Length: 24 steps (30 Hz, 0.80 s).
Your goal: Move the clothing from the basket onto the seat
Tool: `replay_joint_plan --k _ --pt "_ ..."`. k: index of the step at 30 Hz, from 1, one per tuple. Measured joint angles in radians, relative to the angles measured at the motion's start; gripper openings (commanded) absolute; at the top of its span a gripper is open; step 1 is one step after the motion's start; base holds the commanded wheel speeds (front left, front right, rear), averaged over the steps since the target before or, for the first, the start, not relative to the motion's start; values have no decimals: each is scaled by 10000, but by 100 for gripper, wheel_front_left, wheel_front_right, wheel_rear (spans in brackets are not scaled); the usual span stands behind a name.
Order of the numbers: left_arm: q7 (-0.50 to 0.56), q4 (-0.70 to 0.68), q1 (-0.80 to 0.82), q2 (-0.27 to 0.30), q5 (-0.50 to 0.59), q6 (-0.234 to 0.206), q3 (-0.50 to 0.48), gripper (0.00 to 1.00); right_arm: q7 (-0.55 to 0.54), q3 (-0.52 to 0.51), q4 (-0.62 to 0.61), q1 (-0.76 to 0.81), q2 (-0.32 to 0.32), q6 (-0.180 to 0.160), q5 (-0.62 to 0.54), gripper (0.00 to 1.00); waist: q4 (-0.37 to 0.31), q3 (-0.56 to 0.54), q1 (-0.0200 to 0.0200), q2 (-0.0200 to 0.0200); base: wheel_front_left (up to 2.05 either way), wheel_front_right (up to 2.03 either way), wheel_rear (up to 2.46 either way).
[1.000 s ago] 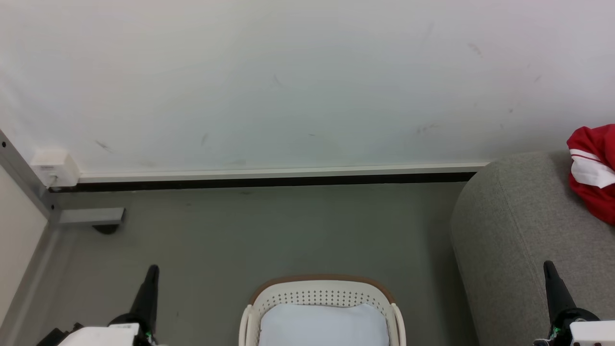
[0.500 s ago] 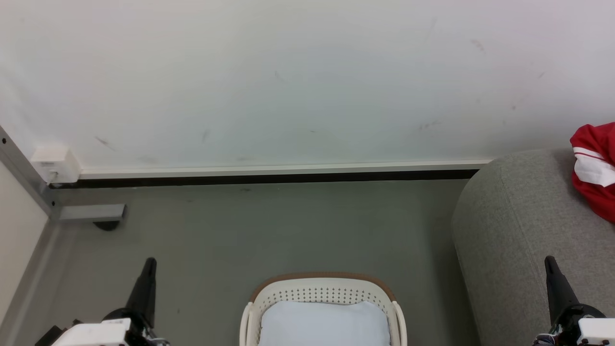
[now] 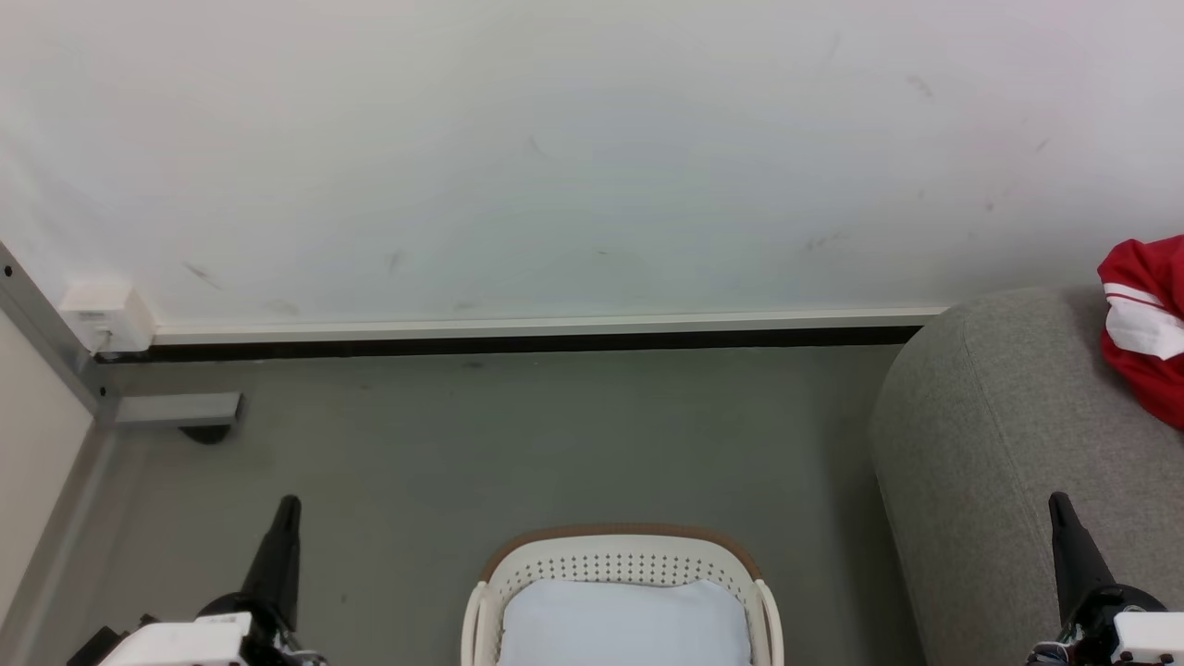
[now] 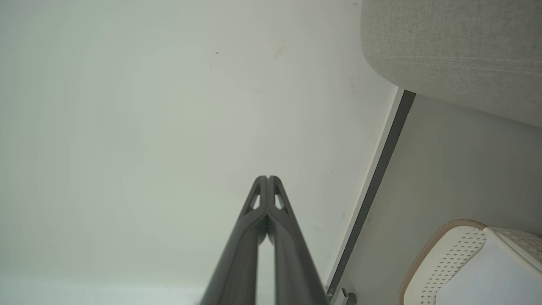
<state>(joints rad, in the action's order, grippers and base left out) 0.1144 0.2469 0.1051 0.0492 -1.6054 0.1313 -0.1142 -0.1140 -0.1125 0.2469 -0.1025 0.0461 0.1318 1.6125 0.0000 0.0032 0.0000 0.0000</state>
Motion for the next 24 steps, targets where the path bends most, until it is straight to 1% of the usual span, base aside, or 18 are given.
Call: replay_joint_plan --k 24 --pt "0 0 1 -2 0 0 0 0 0 0 -2 -1 2 0 0 0 0 -1 0 0 0 0 0"
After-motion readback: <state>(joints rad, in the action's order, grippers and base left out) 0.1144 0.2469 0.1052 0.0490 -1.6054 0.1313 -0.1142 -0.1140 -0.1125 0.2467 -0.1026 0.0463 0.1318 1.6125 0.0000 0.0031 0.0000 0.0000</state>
